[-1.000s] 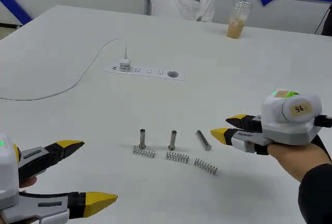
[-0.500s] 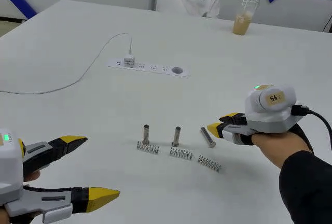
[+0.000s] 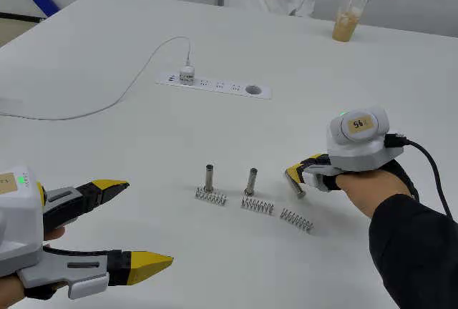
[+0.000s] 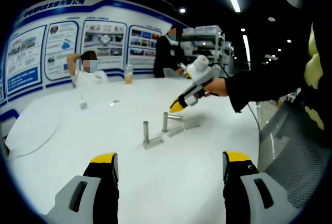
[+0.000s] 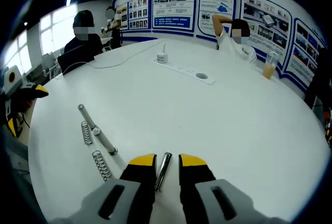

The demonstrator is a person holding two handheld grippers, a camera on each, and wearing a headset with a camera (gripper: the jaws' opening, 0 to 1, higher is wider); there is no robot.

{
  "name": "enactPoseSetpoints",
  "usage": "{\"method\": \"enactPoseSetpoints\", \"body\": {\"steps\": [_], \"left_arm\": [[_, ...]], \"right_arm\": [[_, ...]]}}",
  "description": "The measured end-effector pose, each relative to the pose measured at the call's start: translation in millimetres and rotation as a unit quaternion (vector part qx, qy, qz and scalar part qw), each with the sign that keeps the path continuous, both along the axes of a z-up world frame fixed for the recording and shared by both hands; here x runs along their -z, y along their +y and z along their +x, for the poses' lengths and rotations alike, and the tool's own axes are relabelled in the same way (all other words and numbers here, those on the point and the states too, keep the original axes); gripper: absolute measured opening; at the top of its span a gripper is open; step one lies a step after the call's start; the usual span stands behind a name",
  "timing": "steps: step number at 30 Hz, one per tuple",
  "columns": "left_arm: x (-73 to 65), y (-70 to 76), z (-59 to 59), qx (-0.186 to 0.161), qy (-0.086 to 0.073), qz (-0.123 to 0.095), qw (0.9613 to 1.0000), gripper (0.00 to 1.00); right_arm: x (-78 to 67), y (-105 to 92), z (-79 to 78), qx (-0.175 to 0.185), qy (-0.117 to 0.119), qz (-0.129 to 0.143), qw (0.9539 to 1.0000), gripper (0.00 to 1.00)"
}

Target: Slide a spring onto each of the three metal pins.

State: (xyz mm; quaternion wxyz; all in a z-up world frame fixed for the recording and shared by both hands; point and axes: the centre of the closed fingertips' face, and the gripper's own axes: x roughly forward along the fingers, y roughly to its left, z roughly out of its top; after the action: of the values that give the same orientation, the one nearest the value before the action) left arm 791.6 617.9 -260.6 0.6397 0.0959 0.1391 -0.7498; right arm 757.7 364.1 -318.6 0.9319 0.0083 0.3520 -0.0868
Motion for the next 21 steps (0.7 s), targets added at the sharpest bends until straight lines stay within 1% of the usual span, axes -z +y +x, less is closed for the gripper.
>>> {"method": "enactPoseSetpoints", "body": {"steps": [4, 11, 21], "left_arm": [[0.7, 0.0, -0.4, 0.0, -0.001, 0.002, 1.0, 0.84], [1.4, 1.3, 0.6, -0.002, 0.001, 0.004, 1.0, 0.84], [3.1, 2.0, 0.7, -0.003, 0.002, 0.005, 1.0, 0.83]], "right_arm": [[6.1, -3.9, 3.2, 0.002, 0.011, -0.001, 0.9999, 0.17], [15.1, -7.3, 5.5, 0.008, 0.026, 0.005, 0.9996, 0.15], [20.7, -8.2, 7.2, 0.017, 0.036, 0.011, 0.9992, 0.13]]}}
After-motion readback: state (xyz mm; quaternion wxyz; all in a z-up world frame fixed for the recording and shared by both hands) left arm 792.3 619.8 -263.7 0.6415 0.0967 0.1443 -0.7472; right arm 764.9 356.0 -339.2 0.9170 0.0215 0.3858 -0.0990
